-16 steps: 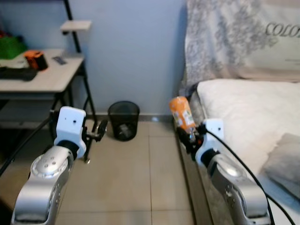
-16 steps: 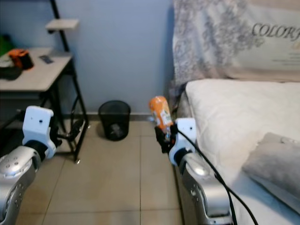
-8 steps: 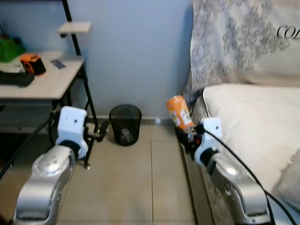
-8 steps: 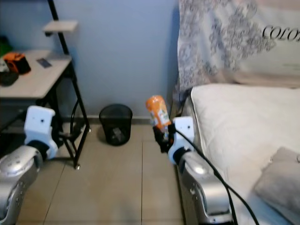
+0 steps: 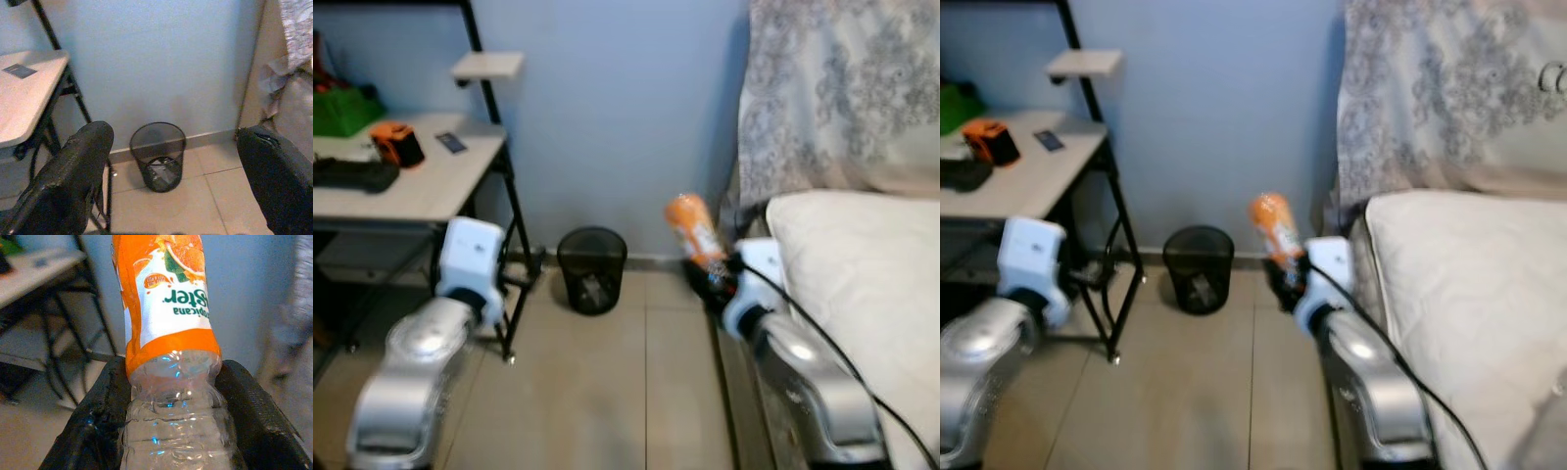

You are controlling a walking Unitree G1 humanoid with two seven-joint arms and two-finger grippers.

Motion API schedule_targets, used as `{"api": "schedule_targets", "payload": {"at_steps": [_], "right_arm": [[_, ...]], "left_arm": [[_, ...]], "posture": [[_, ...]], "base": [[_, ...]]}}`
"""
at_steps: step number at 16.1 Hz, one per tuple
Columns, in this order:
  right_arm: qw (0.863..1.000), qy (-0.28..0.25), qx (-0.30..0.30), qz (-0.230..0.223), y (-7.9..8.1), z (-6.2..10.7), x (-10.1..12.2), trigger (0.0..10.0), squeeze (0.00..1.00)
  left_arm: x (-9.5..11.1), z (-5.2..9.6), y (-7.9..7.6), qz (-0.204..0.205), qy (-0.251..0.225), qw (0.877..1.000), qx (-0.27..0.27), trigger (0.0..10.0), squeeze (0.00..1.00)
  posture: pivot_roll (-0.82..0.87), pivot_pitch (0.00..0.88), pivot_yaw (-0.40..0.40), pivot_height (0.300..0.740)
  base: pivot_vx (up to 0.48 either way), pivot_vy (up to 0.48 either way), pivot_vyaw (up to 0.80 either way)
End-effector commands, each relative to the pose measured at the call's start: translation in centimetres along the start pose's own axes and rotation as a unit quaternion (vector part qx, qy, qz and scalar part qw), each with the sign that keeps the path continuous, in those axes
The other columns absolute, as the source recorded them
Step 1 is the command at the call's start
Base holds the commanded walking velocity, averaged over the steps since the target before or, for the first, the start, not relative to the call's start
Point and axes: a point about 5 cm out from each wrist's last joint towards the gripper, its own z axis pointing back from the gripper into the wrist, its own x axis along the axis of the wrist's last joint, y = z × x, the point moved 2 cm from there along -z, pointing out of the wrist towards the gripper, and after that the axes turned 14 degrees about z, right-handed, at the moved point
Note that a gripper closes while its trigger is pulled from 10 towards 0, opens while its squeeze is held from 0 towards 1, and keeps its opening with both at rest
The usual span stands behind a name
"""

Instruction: Clean up the room

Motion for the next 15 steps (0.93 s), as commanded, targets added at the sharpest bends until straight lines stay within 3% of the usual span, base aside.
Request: {"api": "schedule_targets", "payload": {"at_steps": [1,6,10,13,15], "right_arm": [[1.000,-0.011,0.001,0.003,0.21,-0.20,0.76,10.0,0.00],[1.000,-0.008,-0.002,0.006,-0.20,-0.36,0.71,10.0,0.00],[1.000,-0.012,0.011,0.010,0.36,-0.45,0.97,10.0,0.00],[1.000,-0.009,0.010,0.005,0.66,-0.25,0.67,10.0,0.00],[1.000,-0.011,0.006,0.008,0.57,-0.23,0.69,10.0,0.00]], "left_arm": [[0.47,0.21,0.51,-0.006,-0.007,1.000,0.007,10.0,0.00],[0.54,-0.01,0.31,-0.005,-0.008,1.000,0.004,10.0,0.00],[0.68,0.09,0.70,-0.007,-0.008,1.000,0.005,10.0,0.00],[0.76,0.26,0.87,-0.009,-0.006,1.000,0.006,10.0,0.00],[0.59,0.33,0.72,-0.011,-0.003,1.000,0.004,10.0,0.00]], "posture": [[-0.07,0.000,0.010,0.740],[-0.08,0.000,0.010,0.740],[-0.09,0.000,0.026,0.740],[-0.07,0.000,0.026,0.740],[-0.07,0.000,0.026,0.740]], "base": [[0.307,0.000,0.00],[0.308,0.000,0.00],[0.310,0.000,0.00],[0.326,0.000,0.80],[0.326,0.000,0.00]]}}
